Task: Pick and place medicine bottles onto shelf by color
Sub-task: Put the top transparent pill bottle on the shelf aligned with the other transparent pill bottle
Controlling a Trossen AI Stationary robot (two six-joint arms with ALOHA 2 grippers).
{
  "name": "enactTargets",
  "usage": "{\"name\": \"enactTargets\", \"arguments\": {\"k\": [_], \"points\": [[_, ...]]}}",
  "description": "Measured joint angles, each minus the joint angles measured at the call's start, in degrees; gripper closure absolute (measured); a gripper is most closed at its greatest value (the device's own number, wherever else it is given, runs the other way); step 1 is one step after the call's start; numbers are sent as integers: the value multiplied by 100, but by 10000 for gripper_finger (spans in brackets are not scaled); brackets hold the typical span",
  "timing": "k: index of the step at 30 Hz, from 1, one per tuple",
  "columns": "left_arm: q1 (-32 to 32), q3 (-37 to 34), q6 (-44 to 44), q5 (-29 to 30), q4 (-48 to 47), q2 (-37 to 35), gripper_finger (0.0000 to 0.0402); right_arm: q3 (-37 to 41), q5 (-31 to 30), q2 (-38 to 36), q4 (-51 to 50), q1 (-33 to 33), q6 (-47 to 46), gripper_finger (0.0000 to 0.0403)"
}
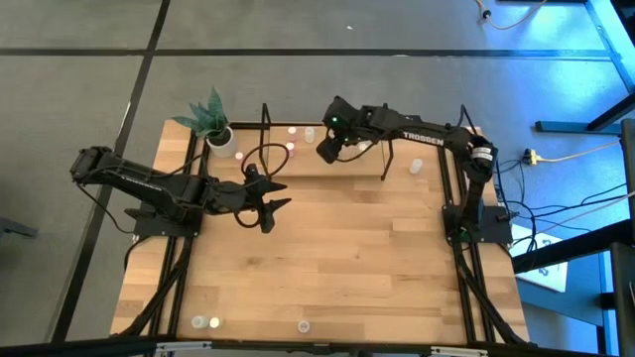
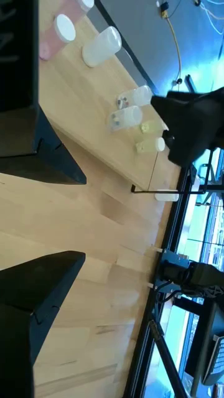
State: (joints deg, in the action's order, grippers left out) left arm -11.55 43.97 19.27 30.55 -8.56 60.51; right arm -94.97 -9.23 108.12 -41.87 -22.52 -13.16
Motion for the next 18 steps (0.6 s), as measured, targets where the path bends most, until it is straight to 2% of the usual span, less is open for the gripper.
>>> {"name": "enactTargets", "arguments": {"k": [5,13,18], "points": [[0,0,-13,0,-24,-2,221,-35,448,37,444,385,441,190],[2,0,-8,7,-48,-2,221,-32,434,63,475,677,489,190],[2,-2,4,13,-50,-2,221,-23,443,167,482,717,880,190]]}}
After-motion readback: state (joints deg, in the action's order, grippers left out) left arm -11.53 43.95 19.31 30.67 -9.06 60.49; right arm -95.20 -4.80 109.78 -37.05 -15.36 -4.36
